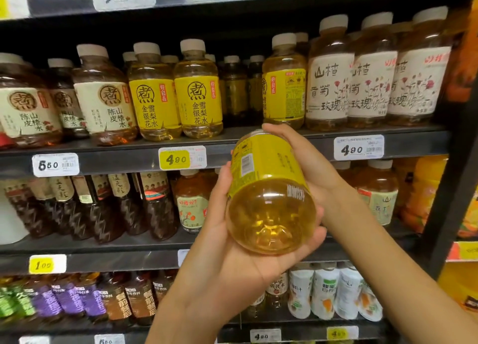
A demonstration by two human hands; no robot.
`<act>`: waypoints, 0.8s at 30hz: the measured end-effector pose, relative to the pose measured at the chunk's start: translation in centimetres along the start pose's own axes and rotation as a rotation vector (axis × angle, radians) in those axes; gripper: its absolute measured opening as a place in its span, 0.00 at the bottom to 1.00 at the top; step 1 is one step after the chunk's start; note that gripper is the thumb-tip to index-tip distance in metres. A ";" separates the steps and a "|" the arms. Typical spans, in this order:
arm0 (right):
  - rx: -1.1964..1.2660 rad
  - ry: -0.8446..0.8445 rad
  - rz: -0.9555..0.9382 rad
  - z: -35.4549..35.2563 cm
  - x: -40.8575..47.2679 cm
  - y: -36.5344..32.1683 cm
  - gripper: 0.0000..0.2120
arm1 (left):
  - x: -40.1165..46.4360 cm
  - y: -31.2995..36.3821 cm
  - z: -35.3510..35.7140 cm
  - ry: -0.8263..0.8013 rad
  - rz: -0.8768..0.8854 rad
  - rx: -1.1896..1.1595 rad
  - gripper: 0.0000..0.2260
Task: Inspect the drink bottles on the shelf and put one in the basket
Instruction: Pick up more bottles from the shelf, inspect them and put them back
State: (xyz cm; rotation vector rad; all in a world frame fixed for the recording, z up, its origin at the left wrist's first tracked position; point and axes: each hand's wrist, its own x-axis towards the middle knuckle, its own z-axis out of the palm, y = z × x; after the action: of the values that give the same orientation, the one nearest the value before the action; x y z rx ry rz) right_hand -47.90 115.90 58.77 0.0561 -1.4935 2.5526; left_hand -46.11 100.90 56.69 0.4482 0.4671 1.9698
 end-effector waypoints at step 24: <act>-0.350 -0.148 -0.541 0.8 -3.2 -2.6 0.13 | 0.1 -0.1 -4.5 0.035 0.277 1.036 0.33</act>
State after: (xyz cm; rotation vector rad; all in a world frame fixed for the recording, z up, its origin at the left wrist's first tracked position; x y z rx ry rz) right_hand -44.34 115.98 61.04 0.5303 -1.6735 1.8776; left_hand -48.36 100.48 52.78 1.1611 1.5216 1.8594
